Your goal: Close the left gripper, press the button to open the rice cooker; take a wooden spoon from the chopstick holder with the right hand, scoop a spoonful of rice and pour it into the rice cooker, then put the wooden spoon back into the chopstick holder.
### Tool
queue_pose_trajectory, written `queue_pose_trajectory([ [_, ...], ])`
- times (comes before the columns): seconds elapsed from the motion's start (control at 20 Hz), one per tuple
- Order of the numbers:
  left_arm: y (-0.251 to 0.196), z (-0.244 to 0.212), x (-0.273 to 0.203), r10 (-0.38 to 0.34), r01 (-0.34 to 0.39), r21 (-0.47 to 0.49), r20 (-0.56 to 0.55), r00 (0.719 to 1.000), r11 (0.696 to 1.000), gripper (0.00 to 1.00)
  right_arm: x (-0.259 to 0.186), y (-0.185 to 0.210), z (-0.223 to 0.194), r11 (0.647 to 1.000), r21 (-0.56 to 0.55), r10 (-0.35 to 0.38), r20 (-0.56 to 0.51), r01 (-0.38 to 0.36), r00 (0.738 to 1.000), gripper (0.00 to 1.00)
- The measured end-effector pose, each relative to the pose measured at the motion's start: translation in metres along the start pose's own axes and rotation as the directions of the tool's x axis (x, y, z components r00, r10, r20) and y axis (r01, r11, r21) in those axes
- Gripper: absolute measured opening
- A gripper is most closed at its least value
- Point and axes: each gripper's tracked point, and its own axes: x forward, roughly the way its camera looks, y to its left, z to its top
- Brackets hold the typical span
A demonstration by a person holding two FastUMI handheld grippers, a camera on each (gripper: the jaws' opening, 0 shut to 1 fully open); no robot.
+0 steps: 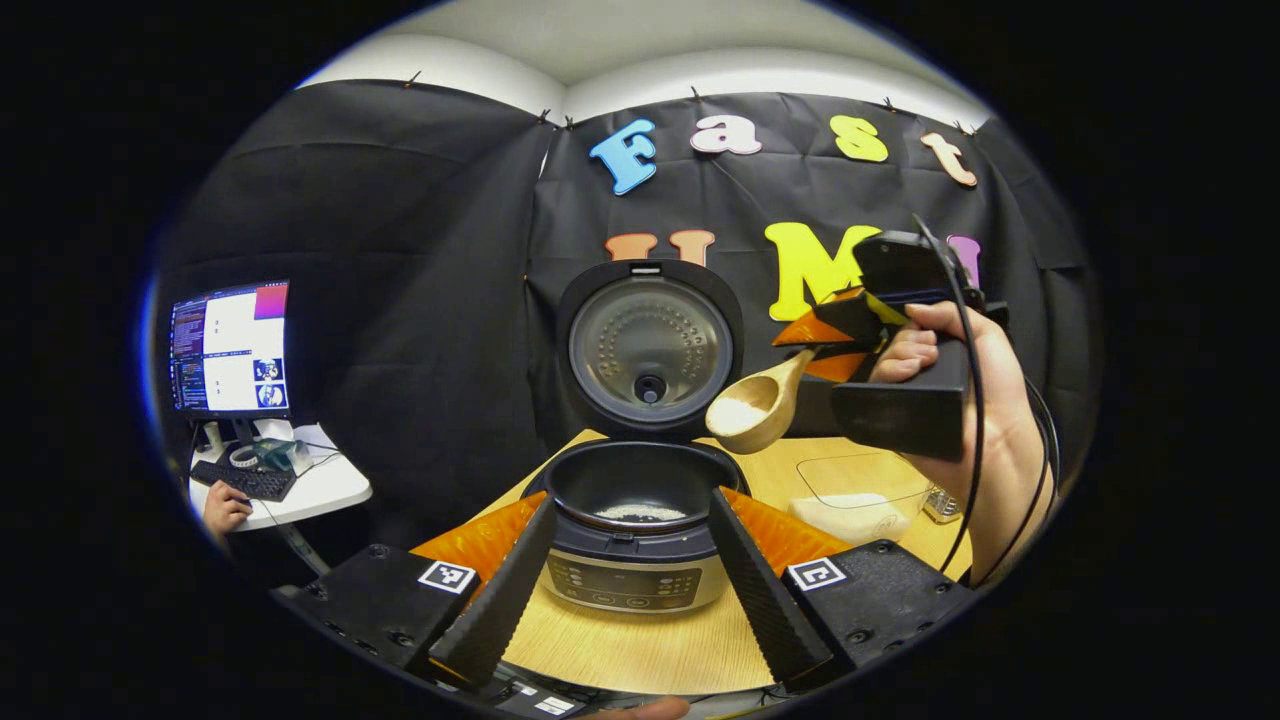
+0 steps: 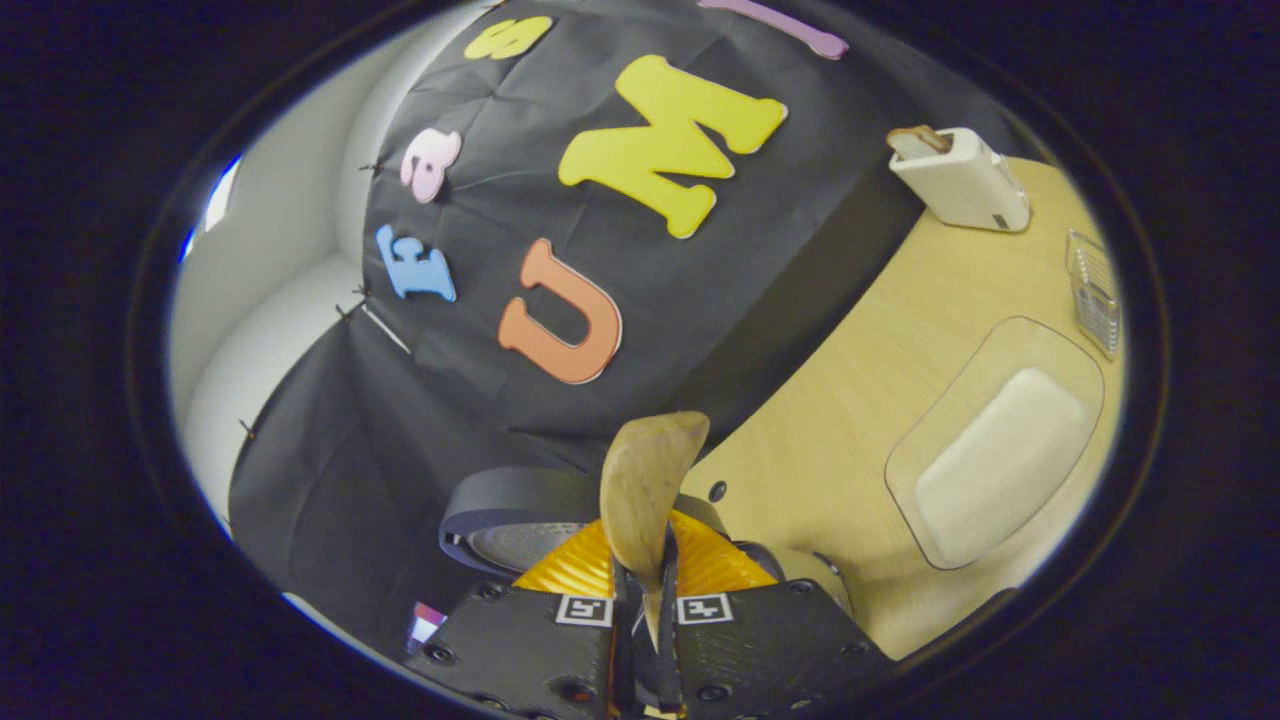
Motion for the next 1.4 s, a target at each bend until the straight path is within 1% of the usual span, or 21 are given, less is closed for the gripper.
queue_pose_trajectory([
  [0.05, 0.003, 0.0, 0.001, 0.0, 0.0, -0.009, -0.001, 1.0, 1.0, 0.97, 0.006, 0.005, -0.005, 0.999, -0.051, -0.014, 0.001, 0.014, 1.0, 0.06],
  [0.15, 0.01, -0.003, 0.002, 0.009, -0.01, -0.029, -0.007, 1.0, 1.0, 0.97, 0.018, 0.017, -0.012, 0.99, -0.138, -0.034, -0.003, 0.034, 0.999, 0.11],
  [0.2, 0.012, -0.003, 0.002, 0.012, -0.013, -0.039, -0.009, 1.0, 0.999, 0.97, 0.022, 0.022, -0.014, 0.983, -0.179, -0.042, 0.001, 0.041, 0.999, 0.08],
  [0.25, 0.015, -0.003, 0.002, 0.015, -0.015, -0.048, -0.01, 1.0, 0.999, 0.97, 0.026, 0.027, -0.017, 0.974, -0.222, -0.05, 0.008, 0.051, 0.999, 0.08],
  [0.3, 0.017, -0.004, 0.002, 0.018, -0.018, -0.053, -0.012, 1.0, 0.998, 0.98, 0.028, 0.029, -0.018, 0.962, -0.265, -0.062, 0.023, 0.065, 0.998, 0.11],
  [0.35, 0.019, -0.005, 0.003, 0.021, -0.022, -0.054, -0.012, 1.0, 0.998, 0.98, 0.03, 0.028, -0.019, 0.947, -0.307, -0.082, 0.036, 0.089, 0.996, 0.09],
  [0.4, 0.02, -0.005, 0.003, 0.023, -0.024, -0.052, -0.012, 1.0, 0.998, 0.97, 0.031, 0.029, -0.018, 0.934, -0.342, -0.092, 0.059, 0.107, 0.994, 0.09],
  [0.45, 0.019, -0.006, 0.003, 0.025, -0.025, -0.051, -0.015, 1.0, 0.998, 0.98, 0.031, 0.031, -0.02, 0.921, -0.371, -0.1, 0.063, 0.116, 0.993, 0.09],
  [0.65, 0.022, -0.009, 0.004, 0.035, -0.036, -0.043, -0.026, 0.999, 0.998, 0.98, 0.03, 0.038, -0.027, 0.905, -0.413, -0.086, 0.068, 0.106, 0.994, 0.08],
  [0.7, 0.024, -0.011, 0.004, 0.04, -0.042, -0.04, -0.031, 0.999, 0.998, 0.98, 0.029, 0.039, -0.029, 0.896, -0.431, -0.088, 0.069, 0.109, 0.994, 0.06],
  [0.75, 0.026, -0.012, 0.004, 0.047, -0.048, -0.034, -0.035, 0.998, 0.998, 0.97, 0.029, 0.04, -0.031, 0.885, -0.452, -0.09, 0.074, 0.114, 0.993, 0.06],
  [0.8, 0.029, -0.012, 0.004, 0.056, -0.057, -0.025, -0.038, 0.998, 0.998, 0.97, 0.029, 0.042, -0.033, 0.87, -0.479, -0.085, 0.083, 0.114, 0.993, 0.08],
  [0.9, 0.034, -0.011, 0.004, 0.072, -0.072, -0.009, -0.033, 0.997, 0.997, 0.98, 0.03, 0.044, -0.038, 0.839, -0.53, -0.091, 0.083, 0.122, 0.992, 0.08],
  [0.95, 0.034, -0.011, 0.004, 0.07, -0.07, -0.006, -0.032, 0.997, 0.998, 0.97, 0.032, 0.046, -0.041, 0.828, -0.548, -0.091, 0.077, 0.118, 0.993, 0.06],
  [1.0, 0.032, -0.011, 0.004, 0.07, -0.071, -0.004, -0.032, 0.997, 0.998, 0.98, 0.033, 0.049, -0.046, 0.816, -0.566, -0.089, 0.069, 0.113, 0.994, 0.08],
  [1.05, 0.033, -0.012, 0.004, 0.075, -0.075, 0.0, -0.034, 0.997, 0.997, 0.97, 0.034, 0.052, -0.05, 0.804, -0.585, -0.086, 0.058, 0.104, 0.995, 0.08],
  [1.15, 0.036, -0.013, 0.003, 0.082, -0.082, 0.003, -0.036, 0.996, 0.997, 0.97, 0.034, 0.056, -0.053, 0.764, -0.636, -0.084, 0.063, 0.105, 0.994, 0.07],
  [1.2, 0.037, -0.013, 0.004, 0.084, -0.084, 0.001, -0.038, 0.996, 0.996, 0.97, 0.034, 0.058, -0.054, 0.742, -0.662, -0.084, 0.071, 0.11, 0.994, 0.08],
  [1.4, 0.042, -0.015, 0.005, 0.098, -0.099, -0.019, -0.046, 0.994, 0.995, 0.97, 0.034, 0.066, -0.063, 0.656, -0.748, -0.074, 0.069, 0.101, 0.995, 0.08],
])
